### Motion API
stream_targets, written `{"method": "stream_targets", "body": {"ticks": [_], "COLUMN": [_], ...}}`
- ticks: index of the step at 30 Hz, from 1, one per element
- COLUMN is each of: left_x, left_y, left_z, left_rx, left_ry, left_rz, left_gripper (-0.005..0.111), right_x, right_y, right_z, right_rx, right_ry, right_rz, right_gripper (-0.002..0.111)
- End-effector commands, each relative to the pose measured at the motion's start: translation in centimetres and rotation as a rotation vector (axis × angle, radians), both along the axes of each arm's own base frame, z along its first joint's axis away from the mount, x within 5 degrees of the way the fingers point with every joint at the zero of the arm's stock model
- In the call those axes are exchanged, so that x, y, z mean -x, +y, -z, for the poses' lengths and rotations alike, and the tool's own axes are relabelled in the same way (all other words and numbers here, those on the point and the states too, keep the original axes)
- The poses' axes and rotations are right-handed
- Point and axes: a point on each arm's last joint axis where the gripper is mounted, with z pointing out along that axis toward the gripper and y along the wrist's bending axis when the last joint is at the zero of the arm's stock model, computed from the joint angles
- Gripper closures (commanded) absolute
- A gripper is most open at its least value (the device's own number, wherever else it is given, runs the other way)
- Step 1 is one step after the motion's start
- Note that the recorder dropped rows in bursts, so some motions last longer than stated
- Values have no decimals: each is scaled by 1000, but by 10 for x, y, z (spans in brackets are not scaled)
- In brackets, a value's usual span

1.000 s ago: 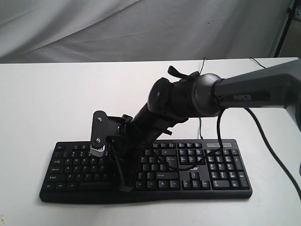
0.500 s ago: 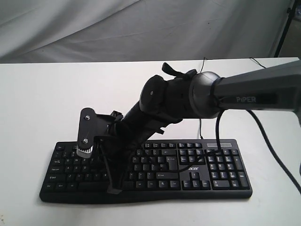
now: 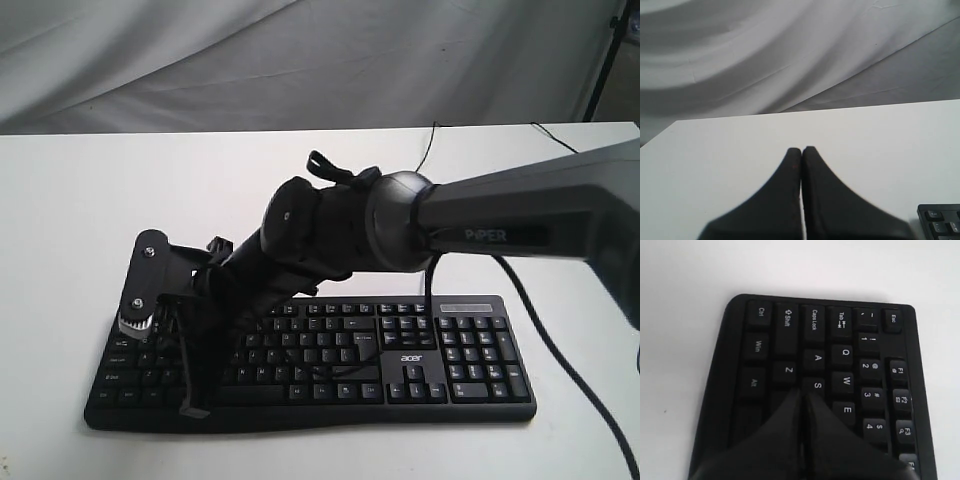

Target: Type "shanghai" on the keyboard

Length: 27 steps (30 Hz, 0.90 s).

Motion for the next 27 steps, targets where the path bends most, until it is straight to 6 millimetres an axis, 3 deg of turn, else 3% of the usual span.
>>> {"method": "stream_targets", "body": {"ticks": [1, 12, 27], "left_x": [0, 0, 0], "left_y": [0, 0, 0], "left_z": [1, 1, 1], "left_rx": [4, 4, 4], "left_ry": [3, 3, 3], "left_rz": [4, 4, 4], "left_gripper": [106, 106, 106], "right_x": [-6, -20, -21], "right_y": [10, 39, 38], "right_z": [-1, -6, 3], "right_rx": [-31, -72, -36], "right_ry": [12, 16, 33], "right_rz": [18, 21, 13], "right_gripper": [108, 108, 108]}}
